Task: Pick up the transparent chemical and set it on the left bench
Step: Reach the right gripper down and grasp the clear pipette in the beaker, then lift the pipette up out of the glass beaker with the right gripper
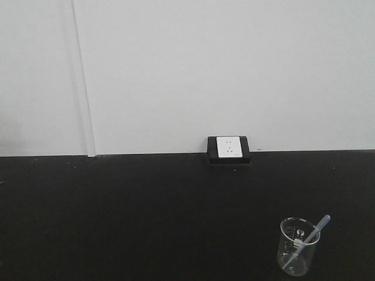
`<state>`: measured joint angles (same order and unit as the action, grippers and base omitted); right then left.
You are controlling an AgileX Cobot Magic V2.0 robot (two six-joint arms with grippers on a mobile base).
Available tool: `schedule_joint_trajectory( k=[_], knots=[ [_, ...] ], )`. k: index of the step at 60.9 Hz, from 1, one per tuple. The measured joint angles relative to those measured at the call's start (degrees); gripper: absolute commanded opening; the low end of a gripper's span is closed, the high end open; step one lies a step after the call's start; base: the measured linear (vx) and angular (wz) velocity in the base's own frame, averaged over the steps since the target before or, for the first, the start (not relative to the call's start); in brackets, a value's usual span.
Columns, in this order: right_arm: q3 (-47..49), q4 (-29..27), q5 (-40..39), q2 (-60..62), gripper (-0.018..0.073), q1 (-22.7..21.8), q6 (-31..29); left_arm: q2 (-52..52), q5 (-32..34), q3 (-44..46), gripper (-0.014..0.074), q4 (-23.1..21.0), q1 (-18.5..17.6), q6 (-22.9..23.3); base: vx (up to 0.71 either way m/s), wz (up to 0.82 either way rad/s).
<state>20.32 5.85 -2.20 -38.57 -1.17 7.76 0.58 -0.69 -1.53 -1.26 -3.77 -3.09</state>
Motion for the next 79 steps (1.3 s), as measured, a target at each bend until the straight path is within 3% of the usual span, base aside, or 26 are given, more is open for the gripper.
schedule_joint_trajectory(
  k=[14, 23, 30, 38, 55, 79],
  knots=[
    [0.12, 0.00, -9.38, -14.49, 0.0409, 0.00, 0.00, 0.00, 0.00, 0.00, -0.0003, 0.00, 0.00, 0.00, 0.00, 0.00],
    [0.12, 0.00, -21.15, -23.65, 0.0517, 0.00, 0.00, 0.00, 0.00, 0.00, -0.0003, 0.00, 0.00, 0.00, 0.00, 0.00],
    [0.19, -0.53, -32.45, -31.42, 0.0517, 0.00, 0.05, 0.00, 0.00, 0.00, -0.0003, 0.00, 0.00, 0.00, 0.00, 0.00],
    [1.68, -3.59, -39.22, -40.14, 0.0513, 0.00, 0.81, 0.00, 0.00, 0.00, -0.0003, 0.00, 0.00, 0.00, 0.00, 0.00],
    [12.26, -5.85, -40.47, -54.38, 0.0513, 0.00, 4.00, 0.00, 0.00, 0.00, -0.0003, 0.00, 0.00, 0.00, 0.00, 0.00],
    [23.46, -2.88, -40.02, -67.78, 0.0485, 0.00, 8.64, 0.00, 0.00, 0.00, -0.0003, 0.00, 0.00, 0.00, 0.00, 0.00]
  ],
)
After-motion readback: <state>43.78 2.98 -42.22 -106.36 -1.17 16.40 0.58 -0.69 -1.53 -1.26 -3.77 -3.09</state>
